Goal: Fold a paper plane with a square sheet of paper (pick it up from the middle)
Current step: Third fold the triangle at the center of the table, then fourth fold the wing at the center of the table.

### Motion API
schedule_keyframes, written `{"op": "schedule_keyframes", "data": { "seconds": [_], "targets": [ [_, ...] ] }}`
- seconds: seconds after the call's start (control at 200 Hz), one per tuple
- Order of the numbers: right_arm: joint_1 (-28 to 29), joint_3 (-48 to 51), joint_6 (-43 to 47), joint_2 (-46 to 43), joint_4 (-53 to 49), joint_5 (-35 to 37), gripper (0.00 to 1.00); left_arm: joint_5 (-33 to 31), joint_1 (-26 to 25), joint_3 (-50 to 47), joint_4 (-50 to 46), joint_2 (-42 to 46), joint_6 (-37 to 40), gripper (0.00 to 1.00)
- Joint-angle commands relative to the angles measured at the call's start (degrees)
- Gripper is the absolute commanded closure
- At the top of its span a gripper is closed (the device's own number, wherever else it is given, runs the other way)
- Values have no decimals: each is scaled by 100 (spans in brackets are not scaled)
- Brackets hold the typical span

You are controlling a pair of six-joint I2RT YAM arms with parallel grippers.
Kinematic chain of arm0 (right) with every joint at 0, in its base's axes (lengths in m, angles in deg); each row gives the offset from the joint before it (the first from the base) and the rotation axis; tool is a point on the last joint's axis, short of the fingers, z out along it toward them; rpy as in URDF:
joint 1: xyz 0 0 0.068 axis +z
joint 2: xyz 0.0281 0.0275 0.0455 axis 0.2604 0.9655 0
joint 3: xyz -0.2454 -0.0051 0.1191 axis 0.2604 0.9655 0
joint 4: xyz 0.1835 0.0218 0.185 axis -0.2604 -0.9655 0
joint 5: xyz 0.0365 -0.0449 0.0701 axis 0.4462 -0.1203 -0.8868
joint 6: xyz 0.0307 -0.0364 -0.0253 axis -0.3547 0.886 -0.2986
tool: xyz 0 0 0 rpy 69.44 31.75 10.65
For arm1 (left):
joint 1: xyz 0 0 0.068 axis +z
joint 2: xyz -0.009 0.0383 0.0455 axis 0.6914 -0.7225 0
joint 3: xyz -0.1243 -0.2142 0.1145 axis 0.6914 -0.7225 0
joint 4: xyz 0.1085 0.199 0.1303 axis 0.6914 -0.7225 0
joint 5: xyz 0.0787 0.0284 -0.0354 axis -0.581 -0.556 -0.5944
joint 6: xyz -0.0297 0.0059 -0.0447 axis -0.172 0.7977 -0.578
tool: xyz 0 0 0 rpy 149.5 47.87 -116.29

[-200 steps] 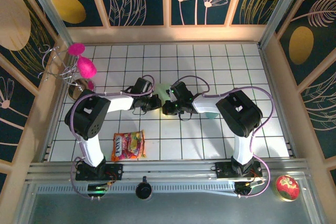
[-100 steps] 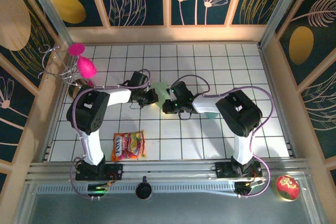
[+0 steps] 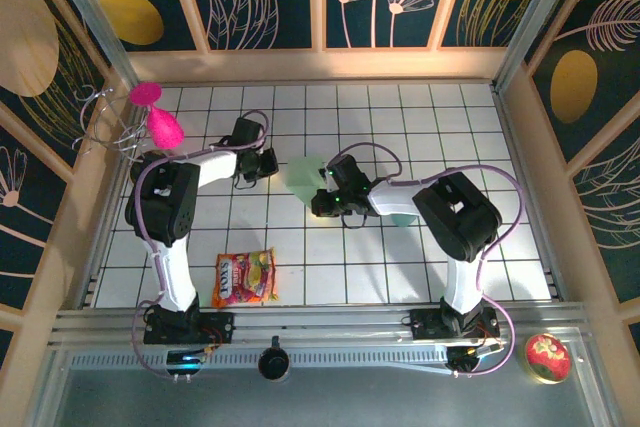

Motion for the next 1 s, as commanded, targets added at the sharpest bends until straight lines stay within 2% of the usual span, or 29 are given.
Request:
{"op": "schedule_keyframes", "data": {
  "seconds": [0.0,0.11,0.21,0.365,0.541,0.756,0.996],
  "targets": [
    [-67,-72,-312,-324,-124,8,90,31,58,9,-79,291,-39,91],
    [-89,-26,-665,-633,498,86,76,368,33,-473,291,814,-405,85],
    [-115,7,-824,-638,764,148,71,647,-19,-1076,743,1268,-824,78],
    [-149,-119,-856,-390,653,197,70,1102,-185,-1951,1449,1704,-1501,69],
    [-242,-208,-891,-181,571,280,68,1491,-448,-2355,2140,1695,-2026,63],
    [-383,-257,-961,99,502,272,69,1483,-556,-2412,2393,1562,-2294,59],
    [-445,-201,-979,209,501,236,73,1409,-548,-2317,2326,1183,-2411,59]
  ]
}}
